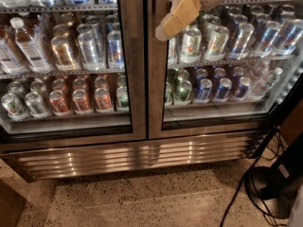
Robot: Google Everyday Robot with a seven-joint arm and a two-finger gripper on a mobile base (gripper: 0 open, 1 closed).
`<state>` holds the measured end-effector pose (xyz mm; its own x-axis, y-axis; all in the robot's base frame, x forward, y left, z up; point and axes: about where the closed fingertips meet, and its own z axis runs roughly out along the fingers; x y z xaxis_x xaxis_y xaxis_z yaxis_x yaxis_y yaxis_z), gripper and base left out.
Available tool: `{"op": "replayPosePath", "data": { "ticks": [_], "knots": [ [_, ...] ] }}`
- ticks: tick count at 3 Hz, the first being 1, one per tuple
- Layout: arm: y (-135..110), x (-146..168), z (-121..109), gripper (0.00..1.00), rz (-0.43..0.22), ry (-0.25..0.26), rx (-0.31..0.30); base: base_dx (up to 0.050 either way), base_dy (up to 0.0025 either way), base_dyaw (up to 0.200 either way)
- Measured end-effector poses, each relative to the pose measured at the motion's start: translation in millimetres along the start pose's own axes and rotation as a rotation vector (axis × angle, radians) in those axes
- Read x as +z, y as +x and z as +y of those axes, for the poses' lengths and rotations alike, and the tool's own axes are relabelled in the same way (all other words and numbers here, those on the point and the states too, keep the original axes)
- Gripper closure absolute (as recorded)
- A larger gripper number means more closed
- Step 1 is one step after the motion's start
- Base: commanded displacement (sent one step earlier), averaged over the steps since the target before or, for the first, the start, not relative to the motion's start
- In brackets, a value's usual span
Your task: Open right fridge door
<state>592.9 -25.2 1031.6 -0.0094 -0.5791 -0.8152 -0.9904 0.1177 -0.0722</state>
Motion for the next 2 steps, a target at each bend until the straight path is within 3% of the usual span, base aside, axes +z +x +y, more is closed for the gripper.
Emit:
{"op": "replayPosePath", "data": {
  "ticks": [1,2],
  "knots": [
    [10.6,29.8,-1.2,0.0,0.009,-0.065,0.012,0.0,0.0,0.0],
    [10.2,39.1,2.4,0.0,0.0,-0.099,0.012,0.0,0.0,0.0]
  ]
}}
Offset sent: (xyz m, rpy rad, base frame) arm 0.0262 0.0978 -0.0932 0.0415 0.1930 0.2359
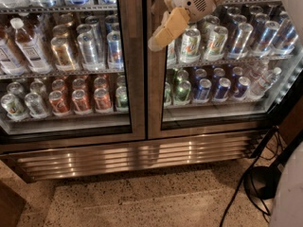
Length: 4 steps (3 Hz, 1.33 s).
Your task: Open right fridge door
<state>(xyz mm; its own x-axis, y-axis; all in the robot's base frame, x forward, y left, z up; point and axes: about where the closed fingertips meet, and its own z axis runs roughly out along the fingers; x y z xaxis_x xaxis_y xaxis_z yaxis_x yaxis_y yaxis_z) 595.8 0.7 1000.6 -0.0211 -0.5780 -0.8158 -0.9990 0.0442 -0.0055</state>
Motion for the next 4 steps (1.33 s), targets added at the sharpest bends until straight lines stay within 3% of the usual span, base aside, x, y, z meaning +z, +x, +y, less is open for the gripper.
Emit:
{"op": "replayPosePath", "data": {
  "ticks": [4],
  "knots": [
    [-4.7,-6.2,4.3,0.0,-0.049,-0.019,-0.037,0.0,0.0,0.0]
  ]
}}
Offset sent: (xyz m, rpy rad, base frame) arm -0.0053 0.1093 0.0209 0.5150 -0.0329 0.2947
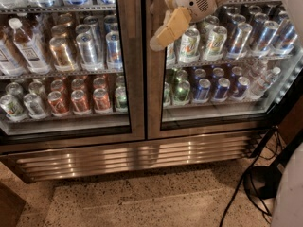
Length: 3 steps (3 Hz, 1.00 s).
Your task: Open right fridge door
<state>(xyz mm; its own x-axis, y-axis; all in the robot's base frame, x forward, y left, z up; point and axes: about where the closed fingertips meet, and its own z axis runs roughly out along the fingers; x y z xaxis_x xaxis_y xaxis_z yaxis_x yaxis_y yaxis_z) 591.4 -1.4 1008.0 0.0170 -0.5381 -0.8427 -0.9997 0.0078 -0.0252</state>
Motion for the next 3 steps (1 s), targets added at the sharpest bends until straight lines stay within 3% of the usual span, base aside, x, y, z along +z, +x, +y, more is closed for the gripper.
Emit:
{"op": "replayPosePath", "data": {
  "ticks": [3],
  "knots": [
    [-1.3,-1.6,0.2,0.0,-0.027,-0.006,-0.02,0.0,0.0,0.0]
  ]
}}
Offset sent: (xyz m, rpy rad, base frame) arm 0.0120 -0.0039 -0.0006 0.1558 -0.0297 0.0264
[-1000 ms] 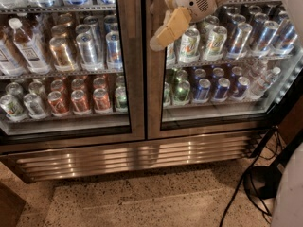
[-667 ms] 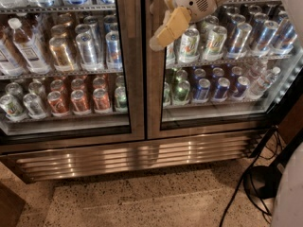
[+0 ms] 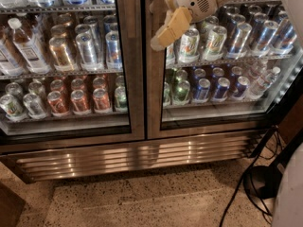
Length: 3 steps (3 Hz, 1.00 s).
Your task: Open right fridge door
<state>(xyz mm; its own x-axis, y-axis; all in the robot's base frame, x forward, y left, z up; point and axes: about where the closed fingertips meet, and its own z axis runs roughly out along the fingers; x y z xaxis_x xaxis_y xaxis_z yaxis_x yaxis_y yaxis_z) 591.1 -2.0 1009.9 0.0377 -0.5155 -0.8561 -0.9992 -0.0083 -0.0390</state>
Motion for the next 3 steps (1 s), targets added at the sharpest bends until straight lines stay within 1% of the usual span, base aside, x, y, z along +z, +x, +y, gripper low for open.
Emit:
{"op": "replayPosePath", "data": {
  "ticks": [3],
  "knots": [
    [1.1,-1.6,0.7,0.0,0.002,-0.005,-0.009,0.0,0.0,0.0]
  ]
}}
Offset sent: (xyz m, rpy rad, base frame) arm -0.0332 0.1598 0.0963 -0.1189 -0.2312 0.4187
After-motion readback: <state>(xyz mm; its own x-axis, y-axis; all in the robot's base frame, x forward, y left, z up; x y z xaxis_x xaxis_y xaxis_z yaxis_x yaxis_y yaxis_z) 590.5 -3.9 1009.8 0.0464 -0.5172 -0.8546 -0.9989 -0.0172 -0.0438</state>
